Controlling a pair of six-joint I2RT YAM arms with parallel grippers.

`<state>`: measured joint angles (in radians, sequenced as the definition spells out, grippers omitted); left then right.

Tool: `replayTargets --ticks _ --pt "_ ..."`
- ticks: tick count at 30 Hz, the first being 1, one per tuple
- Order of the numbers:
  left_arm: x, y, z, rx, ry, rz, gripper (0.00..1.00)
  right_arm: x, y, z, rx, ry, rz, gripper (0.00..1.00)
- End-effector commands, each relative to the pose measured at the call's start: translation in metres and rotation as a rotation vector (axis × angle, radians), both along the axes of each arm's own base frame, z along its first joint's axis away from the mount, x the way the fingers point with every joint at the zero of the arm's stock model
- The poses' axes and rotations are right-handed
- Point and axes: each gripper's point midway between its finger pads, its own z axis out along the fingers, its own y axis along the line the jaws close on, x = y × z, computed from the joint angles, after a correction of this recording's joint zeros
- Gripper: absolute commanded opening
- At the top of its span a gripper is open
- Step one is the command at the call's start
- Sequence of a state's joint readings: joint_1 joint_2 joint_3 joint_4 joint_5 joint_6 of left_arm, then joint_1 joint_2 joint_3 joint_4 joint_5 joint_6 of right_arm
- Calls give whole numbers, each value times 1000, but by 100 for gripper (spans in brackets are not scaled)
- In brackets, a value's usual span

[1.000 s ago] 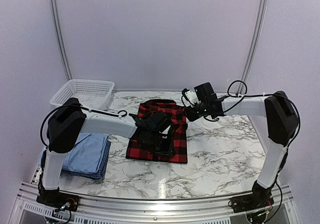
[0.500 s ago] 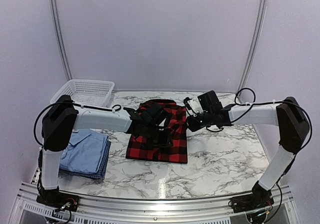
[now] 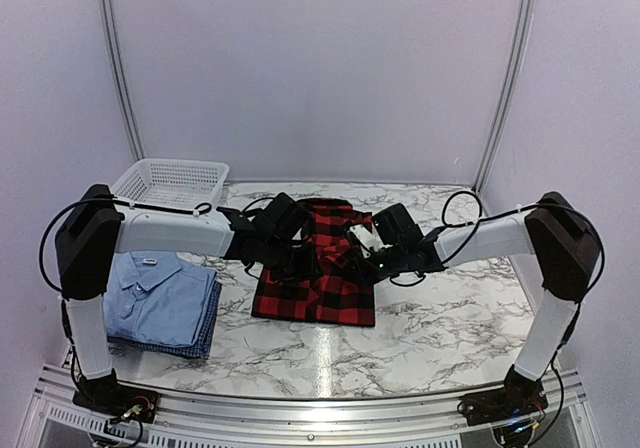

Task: Fold and stack the long sleeve shirts
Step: Adjust the 2/3-rectangle-folded shirt at the center of the board.

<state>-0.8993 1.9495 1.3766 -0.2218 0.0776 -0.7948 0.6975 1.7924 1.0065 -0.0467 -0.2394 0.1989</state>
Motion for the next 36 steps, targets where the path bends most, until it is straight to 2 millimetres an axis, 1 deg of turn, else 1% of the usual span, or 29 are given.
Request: replayTargets --ticks 1,3,5,8,12,15,16,20,23,27,30,31,33,35,36 --pt "8 7 17 -34 -35 33 32 1 9 -2 33 13 -3 6" --pt "8 8 16 -34 -33 33 32 4 8 -6 24 14 -13 6" --pt "8 9 15 -34 -31 34 32 12 12 -6 33 -5 -27 6" --pt "7 9 15 -37 -28 32 32 29 10 -9 18 -20 -75 7" --pt "6 12 14 -39 -26 36 32 65 6 5 31 -66 -150 9" --pt "5 13 14 -40 -24 36 32 87 9 16 46 -96 -171 11" --pt "4 14 12 -38 -22 35 32 93 11 20 50 -105 -172 11" --pt "4 17 10 -34 -20 39 31 109 15 23 37 -107 -180 14" --pt "4 18 9 -36 -19 43 31 118 17 12 39 -83 -181 15" --pt "5 21 10 -37 -22 47 31 121 19 -1 35 -58 -175 15" --pt "10 25 12 -38 -27 51 32 123 17 -3 24 -53 -176 15" --pt "11 26 13 -40 -28 53 32 123 16 -1 22 -56 -180 15" --pt "16 32 15 -39 -35 59 32 126 13 11 26 -77 -186 18" --pt "19 38 15 -35 -40 70 32 128 10 24 29 -98 -193 23" --pt "21 41 16 -35 -42 78 32 129 9 31 32 -109 -194 27"
